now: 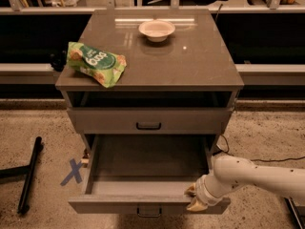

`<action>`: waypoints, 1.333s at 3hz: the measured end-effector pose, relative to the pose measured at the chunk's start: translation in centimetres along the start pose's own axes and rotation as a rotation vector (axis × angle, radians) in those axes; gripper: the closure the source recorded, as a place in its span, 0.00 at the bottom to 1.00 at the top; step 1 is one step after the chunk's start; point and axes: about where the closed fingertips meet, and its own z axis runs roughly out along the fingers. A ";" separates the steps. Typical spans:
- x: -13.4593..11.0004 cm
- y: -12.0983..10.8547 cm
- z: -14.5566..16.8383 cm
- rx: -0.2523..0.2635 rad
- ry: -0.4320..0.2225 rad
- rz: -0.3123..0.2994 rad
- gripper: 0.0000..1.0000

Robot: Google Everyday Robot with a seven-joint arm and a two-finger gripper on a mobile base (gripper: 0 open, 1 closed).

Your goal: Open middle drawer

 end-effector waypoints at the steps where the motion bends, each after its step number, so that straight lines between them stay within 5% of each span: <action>1: 0.0 0.1 0.1 -0.003 -0.001 0.000 0.84; 4: 0.0 0.2 0.0 -0.011 0.002 -0.001 0.07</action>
Offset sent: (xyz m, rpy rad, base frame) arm -0.0009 0.0006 -0.0008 0.0007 0.0022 0.0012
